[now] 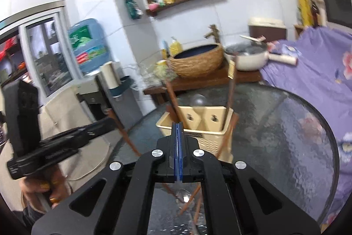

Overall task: Organize utensils
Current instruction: 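Hold wooden chopstick above holder with left tool while right tool moves to a table chopstick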

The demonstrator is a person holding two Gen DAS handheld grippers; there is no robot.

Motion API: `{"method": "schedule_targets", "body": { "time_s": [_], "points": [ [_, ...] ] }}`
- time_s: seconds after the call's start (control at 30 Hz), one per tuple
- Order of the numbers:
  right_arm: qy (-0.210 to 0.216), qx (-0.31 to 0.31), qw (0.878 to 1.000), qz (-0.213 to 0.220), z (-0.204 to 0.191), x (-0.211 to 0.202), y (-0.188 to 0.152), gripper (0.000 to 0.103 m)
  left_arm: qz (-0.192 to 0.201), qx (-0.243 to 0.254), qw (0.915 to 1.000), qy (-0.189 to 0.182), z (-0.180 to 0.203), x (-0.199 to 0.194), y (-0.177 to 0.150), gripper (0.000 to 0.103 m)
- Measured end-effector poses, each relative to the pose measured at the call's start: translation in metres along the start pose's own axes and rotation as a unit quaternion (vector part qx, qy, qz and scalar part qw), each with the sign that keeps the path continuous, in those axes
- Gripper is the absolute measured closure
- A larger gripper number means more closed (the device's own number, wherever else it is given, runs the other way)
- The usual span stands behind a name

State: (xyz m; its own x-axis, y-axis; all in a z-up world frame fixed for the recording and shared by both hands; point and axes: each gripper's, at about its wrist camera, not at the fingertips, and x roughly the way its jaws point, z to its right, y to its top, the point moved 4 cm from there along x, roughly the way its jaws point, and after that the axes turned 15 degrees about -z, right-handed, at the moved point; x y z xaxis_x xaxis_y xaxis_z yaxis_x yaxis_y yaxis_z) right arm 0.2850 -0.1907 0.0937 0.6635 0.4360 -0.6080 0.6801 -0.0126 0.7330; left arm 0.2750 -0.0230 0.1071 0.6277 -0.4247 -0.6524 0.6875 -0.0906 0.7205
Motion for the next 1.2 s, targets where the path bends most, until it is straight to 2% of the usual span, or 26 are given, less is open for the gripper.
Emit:
{"method": "schedule_targets", "body": {
  "time_s": [0.03, 0.1, 0.13, 0.2, 0.3, 0.33, 0.43, 0.47, 0.57, 0.77, 0.87, 0.97, 1.2],
  "points": [
    [-0.010, 0.006, 1.000, 0.002, 0.007, 0.003, -0.002, 0.095, -0.001, 0.001, 1.0000, 0.001, -0.001, 0.001, -0.001, 0.097],
    [-0.038, 0.020, 0.999, 0.015, 0.022, 0.008, -0.006, 0.062, -0.003, -0.001, 1.0000, 0.001, -0.002, 0.003, -0.001, 0.097],
    [-0.048, 0.041, 0.998, 0.019, 0.035, 0.010, -0.011, 0.035, -0.003, -0.001, 1.0000, 0.002, -0.002, 0.003, -0.002, 0.097],
    [-0.060, 0.073, 0.995, 0.014, 0.056, 0.014, -0.018, 0.035, -0.002, 0.000, 1.0000, 0.006, -0.003, 0.003, -0.002, 0.097],
    [-0.087, 0.121, 0.988, -0.031, 0.088, 0.033, -0.032, 0.040, -0.002, -0.001, 1.0000, 0.008, -0.004, 0.004, -0.001, 0.097],
    [-0.099, 0.129, 0.985, -0.060, 0.099, 0.044, -0.038, 0.044, -0.002, -0.002, 1.0000, 0.007, -0.005, 0.005, -0.001, 0.097],
    [-0.160, 0.146, 0.970, -0.109, 0.124, 0.065, -0.054, 0.051, -0.002, -0.002, 1.0000, 0.007, -0.004, 0.006, -0.002, 0.097],
    [-0.160, 0.157, 0.968, -0.113, 0.131, 0.068, -0.060, 0.054, -0.002, -0.002, 1.0000, 0.007, -0.004, 0.006, -0.003, 0.097],
    [-0.167, 0.171, 0.963, -0.122, 0.143, 0.068, -0.076, 0.055, -0.002, -0.001, 1.0000, 0.006, -0.003, 0.007, -0.003, 0.097],
    [-0.258, 0.156, 0.946, -0.123, 0.161, 0.036, -0.113, 0.055, -0.001, 0.002, 1.0000, 0.001, -0.003, 0.007, -0.004, 0.097],
    [-0.265, 0.176, 0.940, -0.123, 0.168, 0.015, -0.139, 0.055, 0.002, 0.001, 1.0000, -0.001, -0.003, 0.007, -0.005, 0.097],
    [-0.246, 0.199, 0.938, -0.141, 0.171, 0.013, -0.161, 0.055, 0.002, 0.003, 1.0000, -0.002, -0.002, 0.007, -0.006, 0.097],
    [-0.270, 0.186, 0.932, -0.156, 0.167, 0.025, -0.169, 0.060, 0.004, 0.001, 1.0000, -0.003, -0.002, 0.003, -0.006, 0.097]
  ]
}}
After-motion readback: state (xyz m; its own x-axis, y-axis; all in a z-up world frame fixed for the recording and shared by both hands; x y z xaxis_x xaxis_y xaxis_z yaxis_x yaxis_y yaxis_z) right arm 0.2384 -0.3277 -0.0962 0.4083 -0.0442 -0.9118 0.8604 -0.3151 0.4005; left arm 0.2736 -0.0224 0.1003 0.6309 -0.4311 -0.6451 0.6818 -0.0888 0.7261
